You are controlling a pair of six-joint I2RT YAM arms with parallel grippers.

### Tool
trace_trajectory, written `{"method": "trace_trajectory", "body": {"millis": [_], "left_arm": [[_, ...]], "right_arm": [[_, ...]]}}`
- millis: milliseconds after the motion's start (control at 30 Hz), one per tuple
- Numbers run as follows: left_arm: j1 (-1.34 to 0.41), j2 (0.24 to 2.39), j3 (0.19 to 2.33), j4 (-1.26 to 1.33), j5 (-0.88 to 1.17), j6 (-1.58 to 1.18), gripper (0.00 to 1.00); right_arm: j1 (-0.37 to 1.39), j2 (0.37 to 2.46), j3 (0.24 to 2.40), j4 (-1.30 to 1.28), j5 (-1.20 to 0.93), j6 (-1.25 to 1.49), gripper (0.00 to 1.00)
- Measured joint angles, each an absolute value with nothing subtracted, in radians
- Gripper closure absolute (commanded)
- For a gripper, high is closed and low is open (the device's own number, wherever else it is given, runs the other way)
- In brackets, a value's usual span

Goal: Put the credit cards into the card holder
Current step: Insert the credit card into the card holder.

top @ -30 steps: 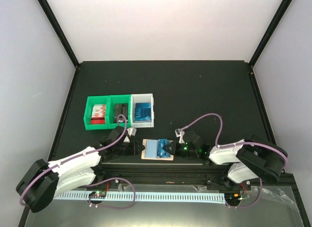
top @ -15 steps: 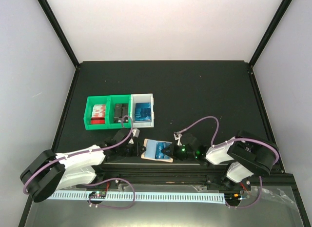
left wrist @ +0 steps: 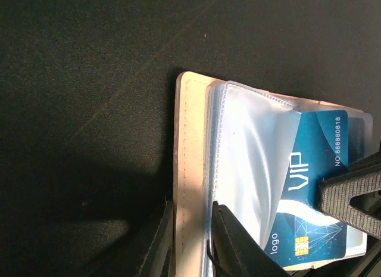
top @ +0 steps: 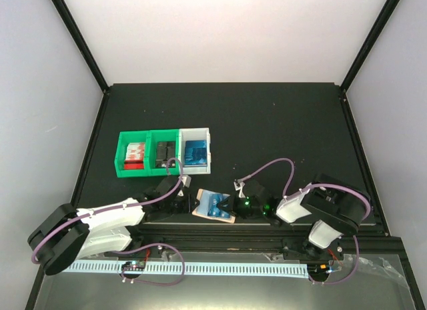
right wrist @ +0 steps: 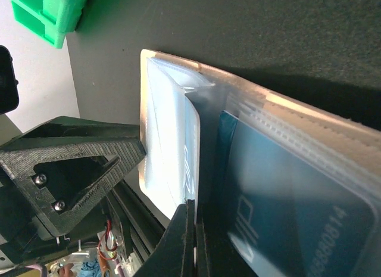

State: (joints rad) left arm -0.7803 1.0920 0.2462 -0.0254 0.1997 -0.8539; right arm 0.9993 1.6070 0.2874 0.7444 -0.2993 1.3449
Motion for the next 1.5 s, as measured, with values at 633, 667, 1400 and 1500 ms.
{"method": "trace_trajectory", "body": {"millis": [633,667,1400,1500], "left_arm": [[-0.786,1.087,0.249,-0.041,0.183,-0.849,0.82],[-0.786,1.087,0.249,-0.041,0.183,-0.849,0.82],[-0.786,1.093,0.249,-0.034,0.197,-0.849,0.82],[-0.786,1.093,0.249,-0.034,0.197,-0.849,0.8]], "right_arm": [[1.006,1.471,0.261,0.595,-0.192,1.314,0.99],[1.006,1.471,0.261,0.596,-0.192,1.314,0.99],[1.021,1.653,0.293,0.813,-0.226,1.348,0.97],[1.021,1.656,0.298,0.812,-0.232,1.349,0.94]]}}
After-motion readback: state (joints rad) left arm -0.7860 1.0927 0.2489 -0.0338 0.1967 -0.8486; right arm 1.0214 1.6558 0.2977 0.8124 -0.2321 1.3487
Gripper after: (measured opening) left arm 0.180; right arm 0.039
